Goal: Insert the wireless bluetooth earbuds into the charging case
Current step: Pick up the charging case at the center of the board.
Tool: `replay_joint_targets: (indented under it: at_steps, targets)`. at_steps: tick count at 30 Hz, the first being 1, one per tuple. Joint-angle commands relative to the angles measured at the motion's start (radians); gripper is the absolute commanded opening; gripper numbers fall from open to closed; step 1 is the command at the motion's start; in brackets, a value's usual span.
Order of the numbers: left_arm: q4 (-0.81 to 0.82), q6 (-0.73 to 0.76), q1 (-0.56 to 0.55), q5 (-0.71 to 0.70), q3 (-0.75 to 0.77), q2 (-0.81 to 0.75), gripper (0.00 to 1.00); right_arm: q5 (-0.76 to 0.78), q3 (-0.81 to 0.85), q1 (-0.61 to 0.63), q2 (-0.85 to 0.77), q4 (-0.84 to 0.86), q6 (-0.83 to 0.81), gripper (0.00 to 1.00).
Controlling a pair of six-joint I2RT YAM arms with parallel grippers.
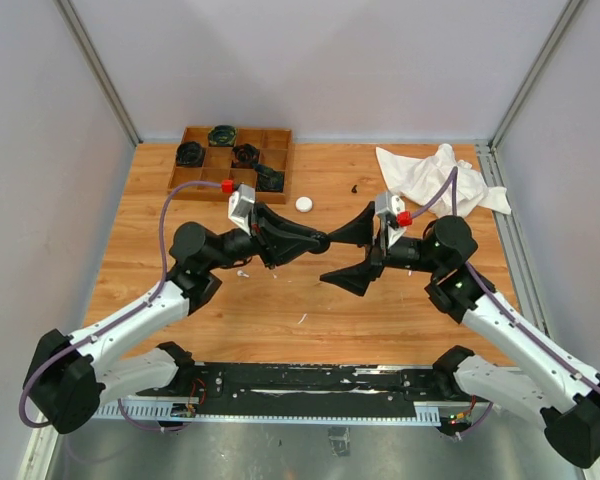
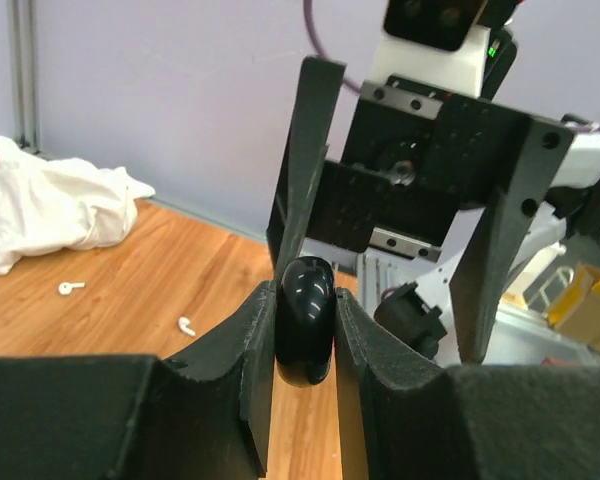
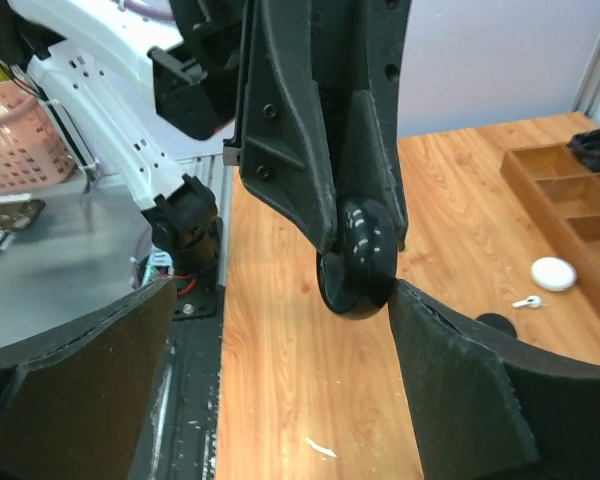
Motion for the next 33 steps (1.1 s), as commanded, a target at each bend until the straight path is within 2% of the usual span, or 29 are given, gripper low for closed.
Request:
replay_joint_targets:
  at_steps: [1,3,8,14,22,26,33]
  targets:
    - [-0.324,0.204,-0.003,0.1,0.111,-0.016,0.01,-0.032,0.079,0.014,-0.055,-0.318,-0.312,0.91]
    - [-0.422,0.268,-0.003,0.116,0.153,-0.021,0.01,-0.017,0.087,0.013,-0.073,-0.382,-0.359,0.99]
    - [-0.638,0.418,-0.003,0.136,0.268,-0.01,0.01,-0.067,0.064,0.013,-0.115,-0.383,-0.396,0.99]
    - [-0.845,0.557,-0.005,0.164,0.381,0.018,0.01,-0.033,0.054,0.014,-0.153,-0.368,-0.486,1.0]
    - [-1.025,0.722,-0.038,0.187,0.483,0.068,0.01,-0.014,0.113,0.014,-0.048,-0.381,-0.49,0.74]
    - [-1.094,0.792,-0.073,0.165,0.532,0.107,0.01,-0.012,0.115,0.016,-0.019,-0.352,-0.468,0.69]
    - [-1.131,0.837,-0.092,0.154,0.557,0.132,0.0,-0.005,0.101,0.017,-0.004,-0.342,-0.45,0.54]
